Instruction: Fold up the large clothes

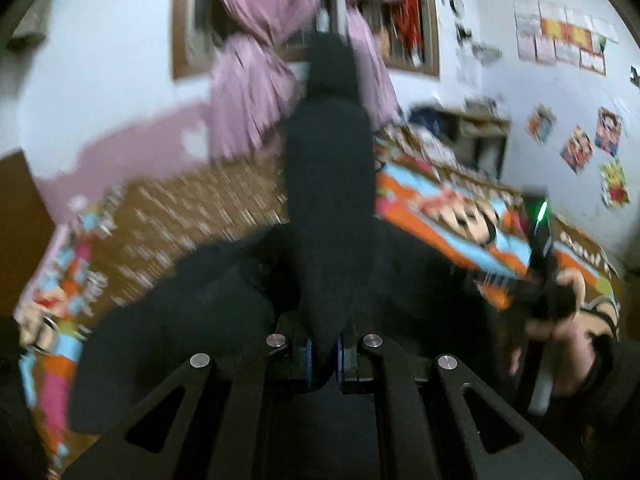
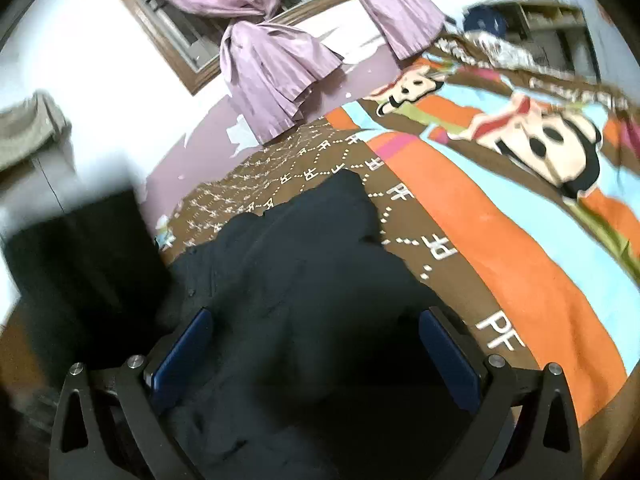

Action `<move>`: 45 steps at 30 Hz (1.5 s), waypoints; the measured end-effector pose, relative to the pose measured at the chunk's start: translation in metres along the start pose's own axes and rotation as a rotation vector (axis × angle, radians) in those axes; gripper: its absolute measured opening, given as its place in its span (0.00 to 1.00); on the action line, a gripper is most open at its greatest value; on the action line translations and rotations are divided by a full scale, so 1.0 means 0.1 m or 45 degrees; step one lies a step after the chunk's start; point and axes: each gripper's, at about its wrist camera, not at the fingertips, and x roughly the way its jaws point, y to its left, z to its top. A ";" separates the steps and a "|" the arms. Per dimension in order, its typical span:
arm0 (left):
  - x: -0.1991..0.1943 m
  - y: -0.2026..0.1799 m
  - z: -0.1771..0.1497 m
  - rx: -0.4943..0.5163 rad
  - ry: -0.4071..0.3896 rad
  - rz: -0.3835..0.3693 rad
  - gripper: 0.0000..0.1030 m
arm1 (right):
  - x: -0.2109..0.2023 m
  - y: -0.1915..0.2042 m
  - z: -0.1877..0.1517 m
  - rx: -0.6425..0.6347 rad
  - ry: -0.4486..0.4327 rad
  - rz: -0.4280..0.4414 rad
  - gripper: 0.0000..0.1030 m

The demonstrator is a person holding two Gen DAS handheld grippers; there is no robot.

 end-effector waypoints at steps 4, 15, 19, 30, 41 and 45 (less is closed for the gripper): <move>0.55 -0.12 -0.42 -0.009 0.223 -0.011 0.05 | -0.02 -0.25 -0.10 0.155 0.115 0.364 1.00; 0.63 -0.21 -0.96 -0.010 0.271 0.014 0.21 | 0.07 -0.12 -0.35 0.157 0.258 0.257 0.93; 0.39 -0.30 -1.04 -0.028 0.257 -0.034 0.40 | 0.13 -0.10 -0.52 0.113 0.323 0.222 0.48; -0.51 0.17 -1.07 -0.387 0.082 -0.019 0.52 | -0.62 0.55 -0.09 -0.457 -0.089 0.108 0.04; -0.80 0.81 -1.14 -0.523 0.111 0.306 0.54 | -0.18 0.27 -0.06 -0.536 -0.015 -0.196 0.04; -0.62 1.12 -1.22 -0.582 0.196 0.439 0.54 | -0.09 0.06 -0.14 -0.472 0.040 -0.204 0.05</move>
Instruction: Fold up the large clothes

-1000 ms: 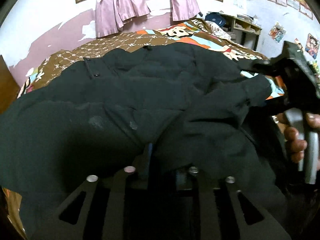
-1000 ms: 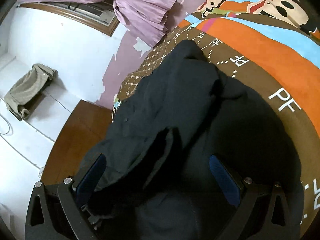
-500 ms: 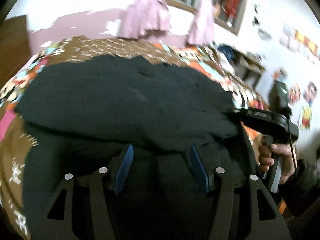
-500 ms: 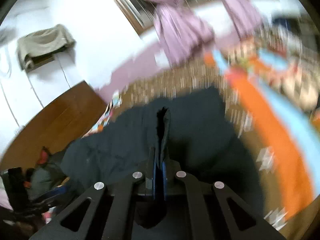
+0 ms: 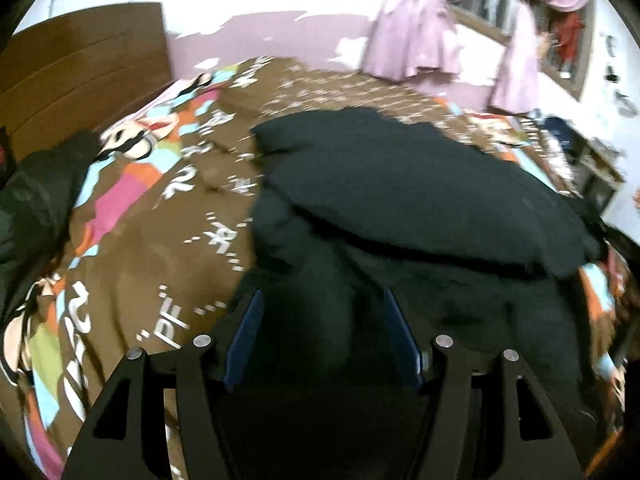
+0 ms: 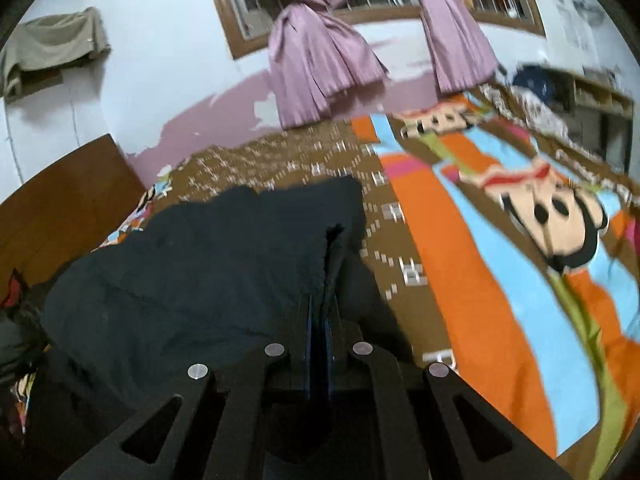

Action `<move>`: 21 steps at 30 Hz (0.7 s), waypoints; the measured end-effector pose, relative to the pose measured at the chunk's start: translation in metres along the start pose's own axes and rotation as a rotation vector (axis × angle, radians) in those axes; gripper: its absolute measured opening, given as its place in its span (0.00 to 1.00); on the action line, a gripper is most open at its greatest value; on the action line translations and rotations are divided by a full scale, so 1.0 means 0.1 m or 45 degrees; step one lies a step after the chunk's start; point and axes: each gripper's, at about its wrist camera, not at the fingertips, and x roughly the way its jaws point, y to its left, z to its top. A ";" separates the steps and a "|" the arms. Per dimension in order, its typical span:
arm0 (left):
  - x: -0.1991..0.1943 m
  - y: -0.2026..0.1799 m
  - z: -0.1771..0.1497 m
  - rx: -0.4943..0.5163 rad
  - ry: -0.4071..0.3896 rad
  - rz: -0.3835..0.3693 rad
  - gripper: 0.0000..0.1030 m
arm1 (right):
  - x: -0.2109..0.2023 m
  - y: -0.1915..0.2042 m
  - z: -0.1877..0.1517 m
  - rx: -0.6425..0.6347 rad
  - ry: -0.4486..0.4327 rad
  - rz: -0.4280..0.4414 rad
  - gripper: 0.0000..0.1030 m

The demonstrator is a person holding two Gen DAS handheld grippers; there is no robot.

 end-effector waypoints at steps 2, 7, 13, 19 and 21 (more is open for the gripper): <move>0.09 0.08 0.00 -0.027 0.012 0.028 0.54 | -0.01 -0.02 0.02 -0.003 -0.007 0.006 0.05; 0.34 0.31 0.16 -0.115 0.051 -0.049 0.54 | -0.21 0.09 0.19 -0.089 -0.154 -0.069 0.05; 0.25 0.28 0.21 -0.089 -0.012 -0.094 0.14 | -0.47 0.10 0.45 -0.110 -0.289 -0.161 0.05; -0.09 0.14 0.15 -0.017 -0.151 -0.029 0.06 | 0.04 -0.01 0.17 -0.139 -0.065 -0.245 0.05; 0.03 0.22 0.13 -0.035 -0.081 -0.001 0.06 | 0.23 -0.05 0.03 -0.167 0.000 -0.299 0.10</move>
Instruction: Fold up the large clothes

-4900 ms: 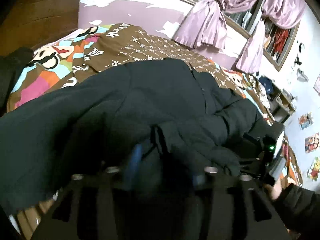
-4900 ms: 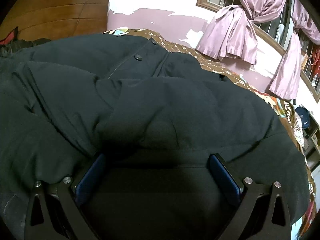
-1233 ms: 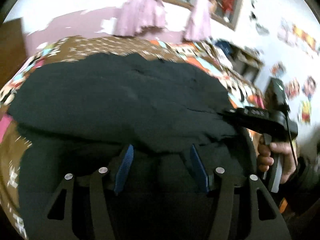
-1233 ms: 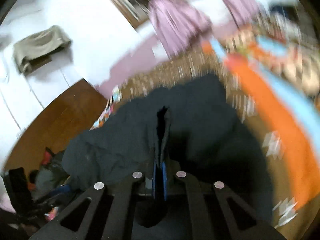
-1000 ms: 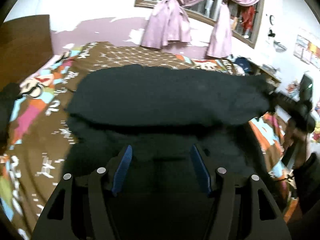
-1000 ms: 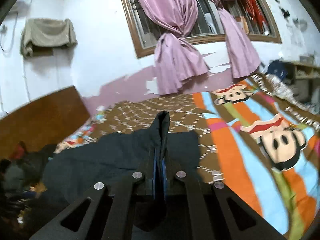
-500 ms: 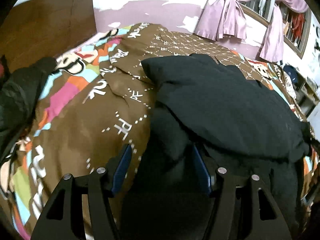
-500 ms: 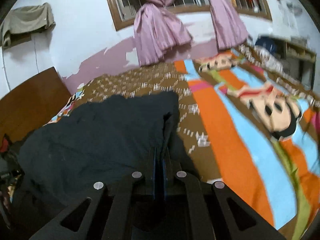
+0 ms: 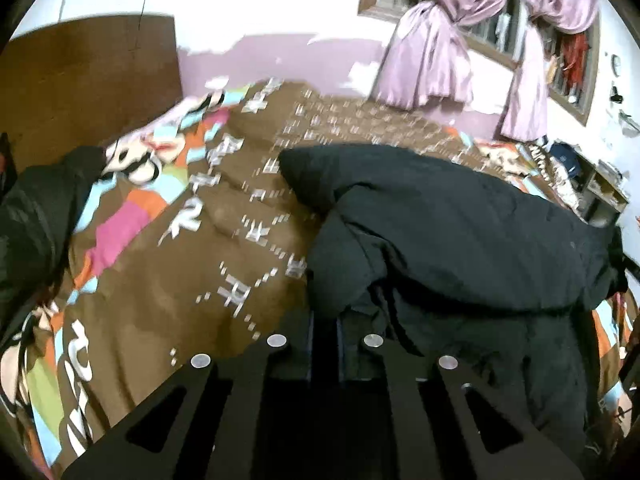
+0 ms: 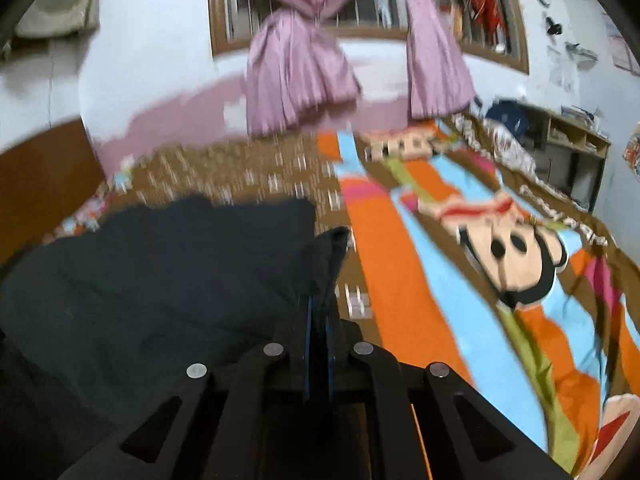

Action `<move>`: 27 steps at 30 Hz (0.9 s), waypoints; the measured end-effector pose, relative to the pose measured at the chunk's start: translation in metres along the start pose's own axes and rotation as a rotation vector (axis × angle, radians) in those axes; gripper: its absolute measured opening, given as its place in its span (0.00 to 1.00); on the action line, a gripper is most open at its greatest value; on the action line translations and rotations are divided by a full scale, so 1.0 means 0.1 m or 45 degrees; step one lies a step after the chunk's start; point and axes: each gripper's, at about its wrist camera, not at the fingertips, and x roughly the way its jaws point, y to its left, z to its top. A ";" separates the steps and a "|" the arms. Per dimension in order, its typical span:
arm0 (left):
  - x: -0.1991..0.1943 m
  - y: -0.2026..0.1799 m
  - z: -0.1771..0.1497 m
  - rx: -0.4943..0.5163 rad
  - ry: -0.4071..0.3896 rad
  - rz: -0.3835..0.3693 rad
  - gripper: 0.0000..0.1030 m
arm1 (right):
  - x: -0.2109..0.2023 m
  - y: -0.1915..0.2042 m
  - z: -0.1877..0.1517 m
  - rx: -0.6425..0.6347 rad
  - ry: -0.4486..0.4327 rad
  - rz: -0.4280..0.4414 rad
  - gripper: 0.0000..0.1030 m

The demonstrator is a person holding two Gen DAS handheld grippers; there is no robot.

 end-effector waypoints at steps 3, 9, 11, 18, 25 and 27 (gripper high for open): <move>0.25 0.17 -0.05 -0.052 0.127 -0.006 0.06 | -0.01 -0.05 -0.12 0.040 0.002 -0.021 0.27; 0.03 0.14 -0.08 -0.043 0.115 0.000 0.13 | -0.34 -0.03 -0.05 0.025 -0.140 -0.139 0.69; -0.08 0.06 -0.07 -0.026 0.098 0.077 0.20 | -0.43 0.11 0.01 -0.041 -0.221 -0.148 0.82; -0.44 -0.58 0.17 0.233 -0.200 -0.002 0.61 | -0.19 0.79 0.09 -0.292 -0.226 0.093 0.87; 0.46 -0.88 0.47 0.255 0.011 -0.046 0.61 | 0.52 0.84 -0.08 -0.291 -0.009 0.180 0.98; 0.76 -0.84 0.44 0.274 0.100 0.008 0.61 | 0.54 0.83 -0.11 -0.290 -0.013 0.196 0.99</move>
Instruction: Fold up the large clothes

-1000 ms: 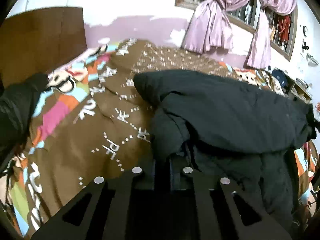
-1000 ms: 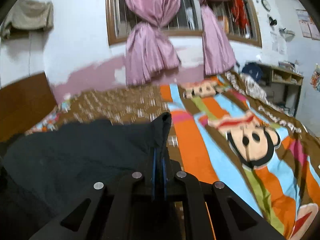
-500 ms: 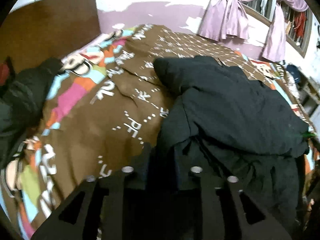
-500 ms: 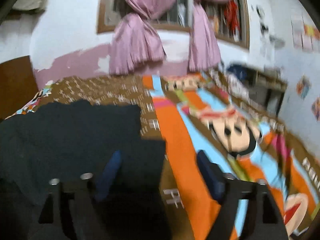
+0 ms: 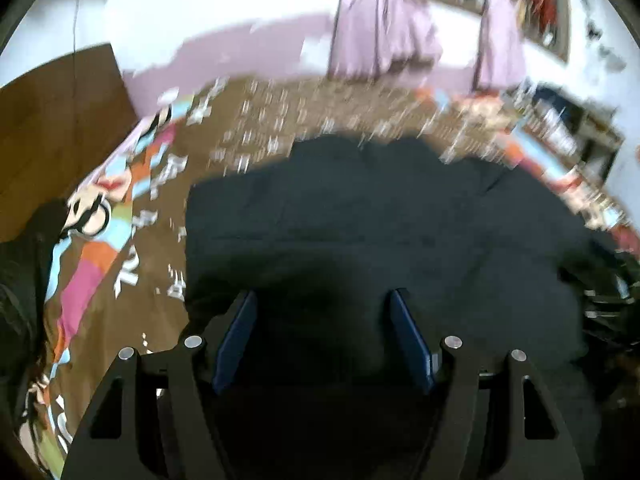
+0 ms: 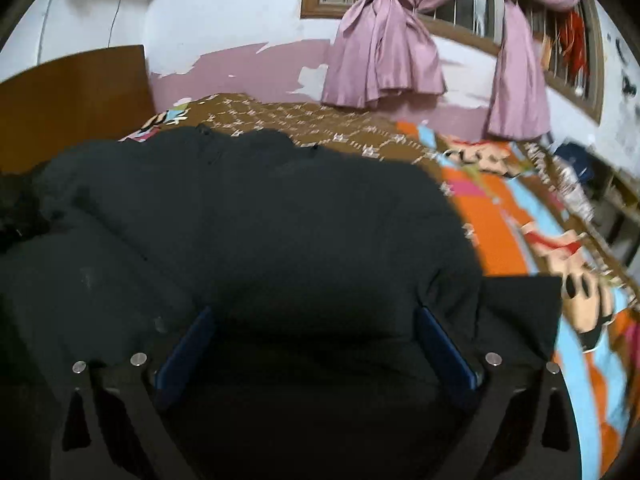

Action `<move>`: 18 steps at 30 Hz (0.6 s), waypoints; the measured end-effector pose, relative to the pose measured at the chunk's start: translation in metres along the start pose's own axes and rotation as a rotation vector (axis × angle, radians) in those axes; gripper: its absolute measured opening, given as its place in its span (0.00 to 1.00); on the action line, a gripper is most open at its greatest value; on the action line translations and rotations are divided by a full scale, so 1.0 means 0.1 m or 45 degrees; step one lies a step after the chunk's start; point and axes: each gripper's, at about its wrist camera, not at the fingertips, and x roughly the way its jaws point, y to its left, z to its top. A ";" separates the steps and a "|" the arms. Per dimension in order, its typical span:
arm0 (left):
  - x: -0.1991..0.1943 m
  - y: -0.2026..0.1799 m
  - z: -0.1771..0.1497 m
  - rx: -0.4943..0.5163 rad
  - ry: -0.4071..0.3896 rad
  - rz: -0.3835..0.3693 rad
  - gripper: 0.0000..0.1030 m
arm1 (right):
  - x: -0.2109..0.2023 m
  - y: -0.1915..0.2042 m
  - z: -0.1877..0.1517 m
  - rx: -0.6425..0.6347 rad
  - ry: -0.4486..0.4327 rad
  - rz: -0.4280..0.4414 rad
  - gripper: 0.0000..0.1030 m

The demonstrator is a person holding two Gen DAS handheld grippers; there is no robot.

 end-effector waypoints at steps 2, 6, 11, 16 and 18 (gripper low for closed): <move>0.19 0.06 -0.09 -0.020 0.049 -0.036 0.62 | 0.01 0.03 -0.06 -0.016 -0.014 -0.016 0.99; 0.29 0.11 -0.22 -0.018 0.028 -0.039 0.63 | 0.11 0.03 -0.13 -0.013 -0.025 -0.009 1.00; 0.44 0.16 -0.24 -0.023 0.040 -0.042 0.64 | 0.16 0.00 -0.12 0.009 0.005 0.025 1.00; 0.44 0.18 -0.24 -0.017 0.024 -0.050 0.65 | 0.04 0.04 -0.17 -0.001 -0.065 -0.011 1.00; 0.39 0.19 -0.27 -0.019 -0.005 -0.059 0.65 | -0.01 0.06 -0.18 -0.004 -0.100 -0.033 1.00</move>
